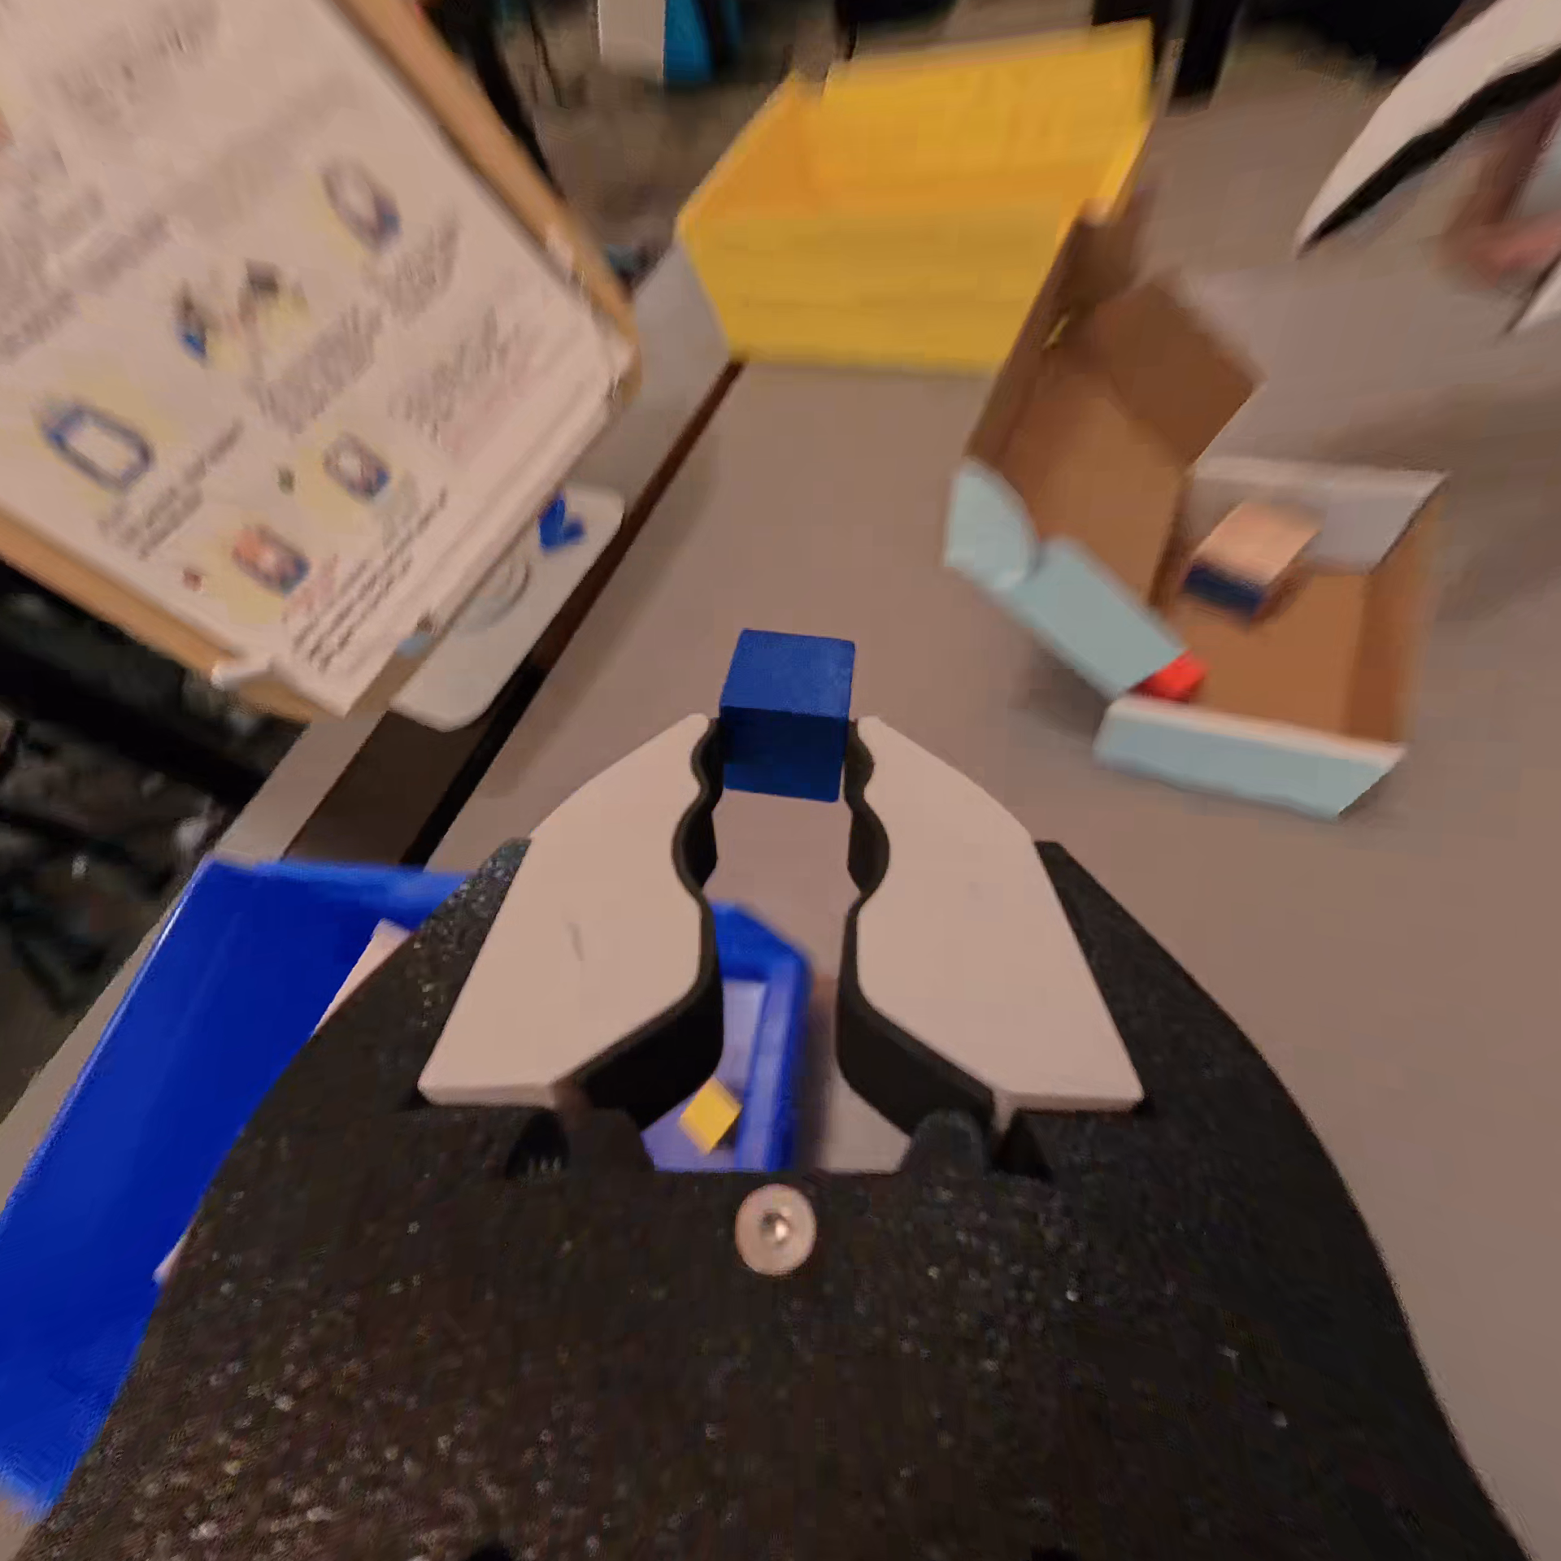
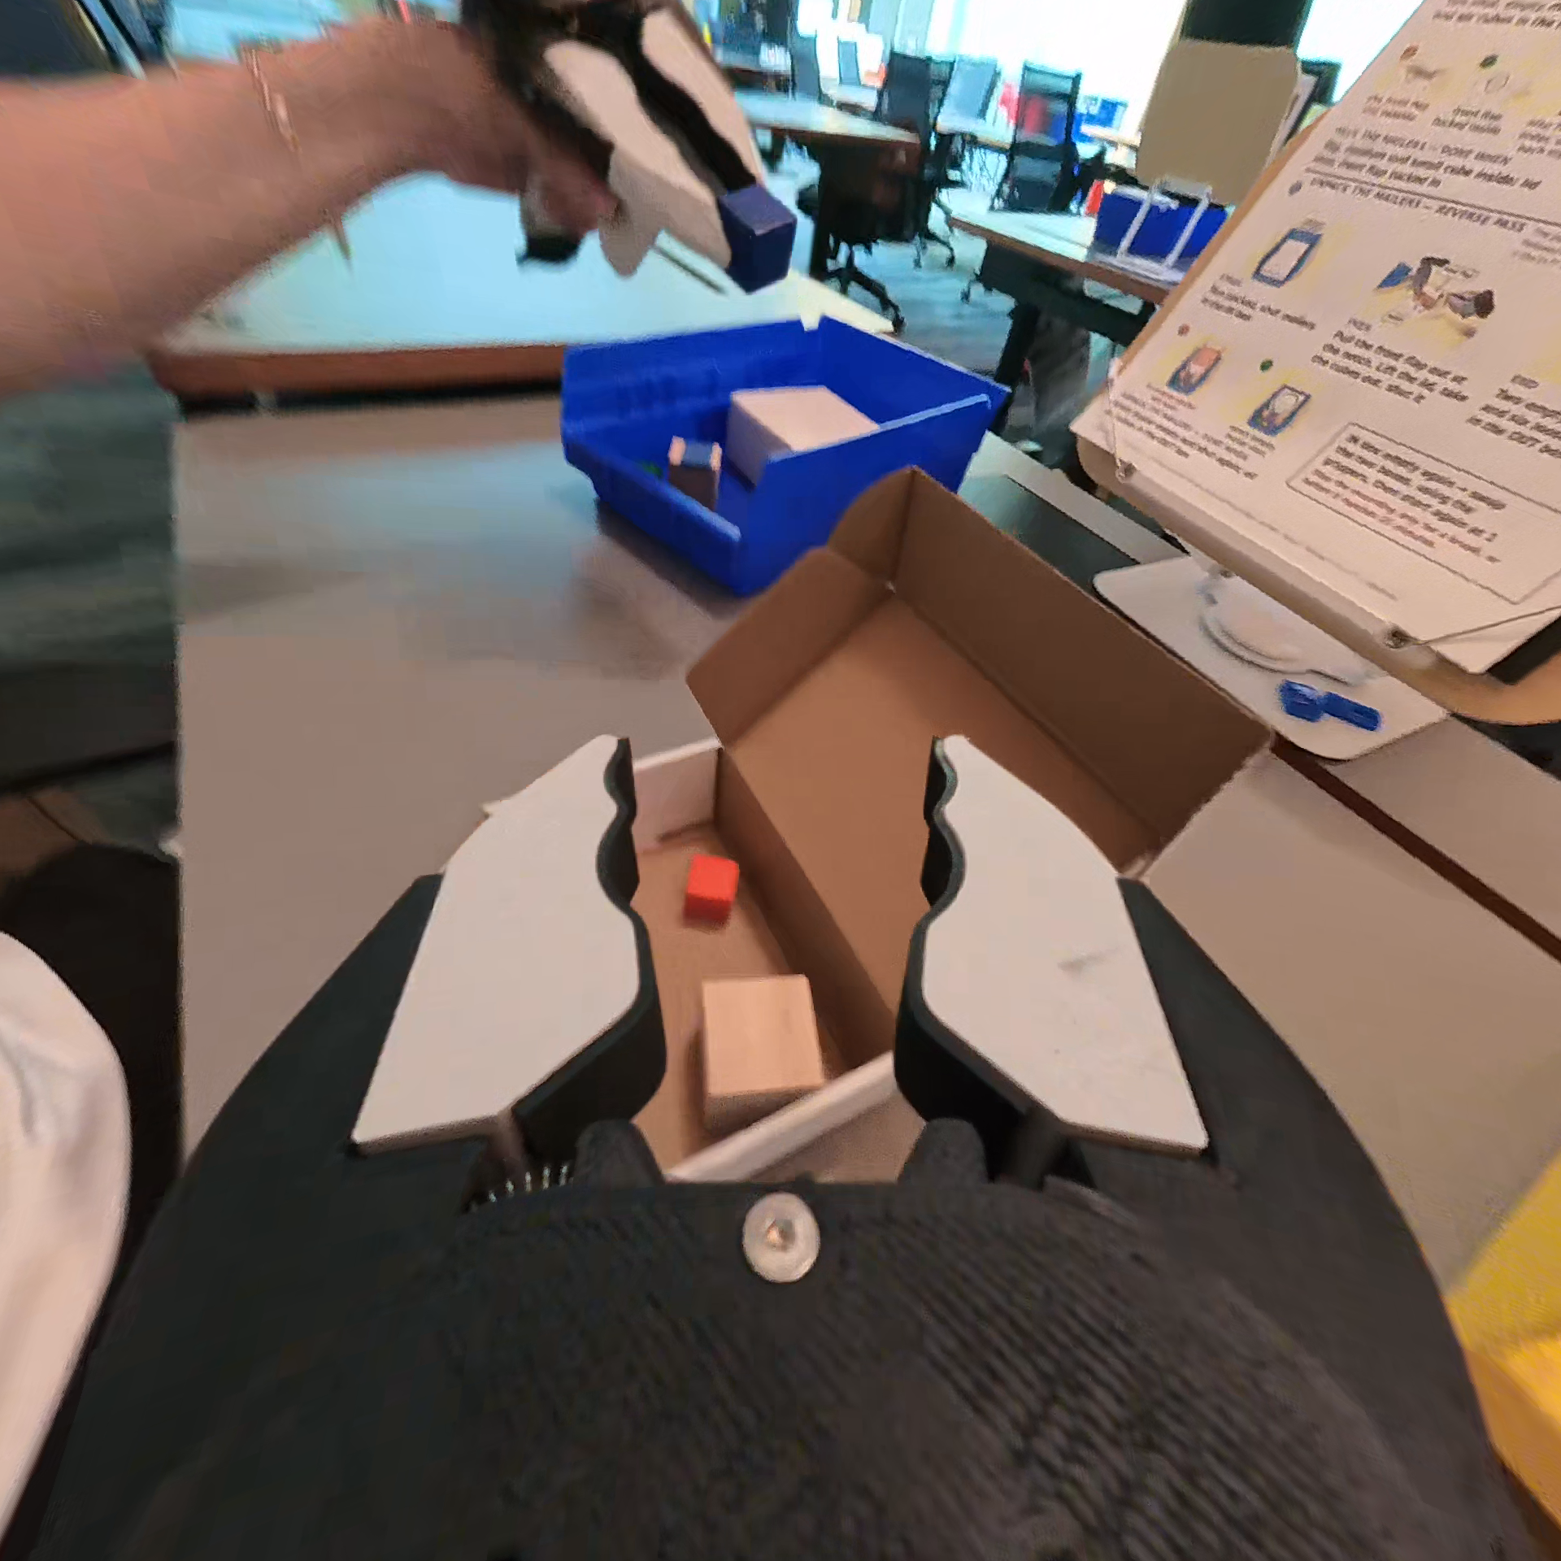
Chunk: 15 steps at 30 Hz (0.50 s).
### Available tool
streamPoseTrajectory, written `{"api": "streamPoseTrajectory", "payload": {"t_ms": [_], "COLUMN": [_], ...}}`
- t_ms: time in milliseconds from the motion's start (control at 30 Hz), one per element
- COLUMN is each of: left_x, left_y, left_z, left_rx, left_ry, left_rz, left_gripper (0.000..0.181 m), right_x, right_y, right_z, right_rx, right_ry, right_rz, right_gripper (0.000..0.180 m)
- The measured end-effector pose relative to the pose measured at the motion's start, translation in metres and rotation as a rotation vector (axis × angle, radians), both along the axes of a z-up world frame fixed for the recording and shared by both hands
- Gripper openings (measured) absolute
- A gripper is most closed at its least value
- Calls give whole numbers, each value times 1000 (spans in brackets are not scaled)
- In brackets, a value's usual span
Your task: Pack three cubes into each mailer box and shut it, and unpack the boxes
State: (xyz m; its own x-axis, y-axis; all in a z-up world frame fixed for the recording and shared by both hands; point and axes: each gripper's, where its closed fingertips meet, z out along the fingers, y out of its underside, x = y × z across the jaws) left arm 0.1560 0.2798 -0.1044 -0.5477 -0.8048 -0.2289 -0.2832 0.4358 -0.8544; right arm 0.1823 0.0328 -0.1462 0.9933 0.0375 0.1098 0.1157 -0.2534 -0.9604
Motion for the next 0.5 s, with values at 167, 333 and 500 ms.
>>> {"api": "streamPoseTrajectory", "payload": {"t_ms": [167,333,500], "left_x": [-33,-45,-52], "left_y": [-90,-156,-196], "left_z": [16,2,-5], "left_rx": [-127,-224,-187], "left_ry": [-252,-367,-473], "left_rz": [-147,-246,-290], "left_gripper": [27,27,27], "right_x": [-24,-38,-45], "right_y": [11,14,17], "right_z": [16,27,10], "right_rx": [96,167,112], "right_ry": [255,477,708], "right_rz": [113,198,166], "right_gripper": [83,90,89]}}
